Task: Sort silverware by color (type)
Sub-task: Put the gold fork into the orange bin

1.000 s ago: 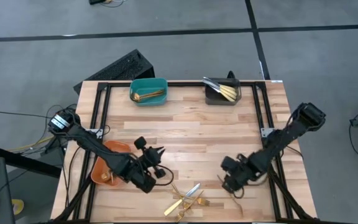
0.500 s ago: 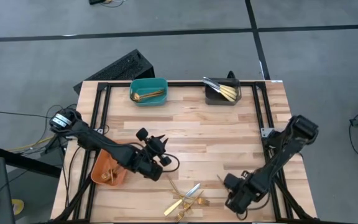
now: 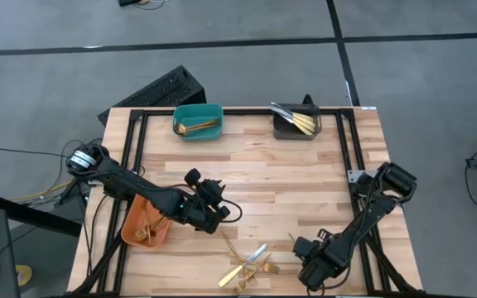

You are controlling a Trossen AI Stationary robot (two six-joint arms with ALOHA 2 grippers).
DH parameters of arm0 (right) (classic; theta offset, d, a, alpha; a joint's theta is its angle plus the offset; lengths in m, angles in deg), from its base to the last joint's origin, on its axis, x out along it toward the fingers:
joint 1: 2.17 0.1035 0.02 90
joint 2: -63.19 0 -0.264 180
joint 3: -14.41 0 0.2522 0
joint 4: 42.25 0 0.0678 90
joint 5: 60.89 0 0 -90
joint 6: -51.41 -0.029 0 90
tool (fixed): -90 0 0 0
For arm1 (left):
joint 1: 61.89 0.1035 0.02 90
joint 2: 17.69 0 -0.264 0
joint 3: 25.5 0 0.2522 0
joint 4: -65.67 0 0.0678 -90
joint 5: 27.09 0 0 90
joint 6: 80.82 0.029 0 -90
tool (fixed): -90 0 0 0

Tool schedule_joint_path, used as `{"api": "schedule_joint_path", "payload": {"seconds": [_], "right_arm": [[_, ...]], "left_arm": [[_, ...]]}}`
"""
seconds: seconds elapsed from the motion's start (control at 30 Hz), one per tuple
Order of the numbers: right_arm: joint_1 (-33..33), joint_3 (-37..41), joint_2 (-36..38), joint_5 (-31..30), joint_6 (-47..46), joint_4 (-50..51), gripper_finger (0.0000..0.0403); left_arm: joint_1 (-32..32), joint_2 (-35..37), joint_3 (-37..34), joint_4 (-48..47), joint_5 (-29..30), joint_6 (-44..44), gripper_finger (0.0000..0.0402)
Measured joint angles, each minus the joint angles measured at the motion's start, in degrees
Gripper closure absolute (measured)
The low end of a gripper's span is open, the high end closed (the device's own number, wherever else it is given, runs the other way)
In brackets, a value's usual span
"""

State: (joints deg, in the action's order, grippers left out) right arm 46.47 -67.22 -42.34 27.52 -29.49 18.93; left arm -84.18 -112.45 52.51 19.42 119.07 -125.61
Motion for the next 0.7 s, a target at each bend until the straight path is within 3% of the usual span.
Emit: {"api": "schedule_joint_path", "payload": {"seconds": [0.43, 0.53, 0.7], "right_arm": [[-0.5, 1.7, -2.1, 1.6, 1.7, -4.5, 0.026], [-0.8, 1.7, -2.2, 0.2, 4.4, -2.4, 0.0289], [-2.5, 1.7, -2.2, -4.1, 10.2, 3.1, 0.0375]], "left_arm": [[0.0, 0.0, 0.0, -0.1, 1.4, 0.1, 0.0324], [0.0, 0.0, 0.0, 0.0, 0.2, 1.1, 0.0324], [0.5, -0.6, 0.0, 2.5, -4.9, 4.9, 0.0324]]}}
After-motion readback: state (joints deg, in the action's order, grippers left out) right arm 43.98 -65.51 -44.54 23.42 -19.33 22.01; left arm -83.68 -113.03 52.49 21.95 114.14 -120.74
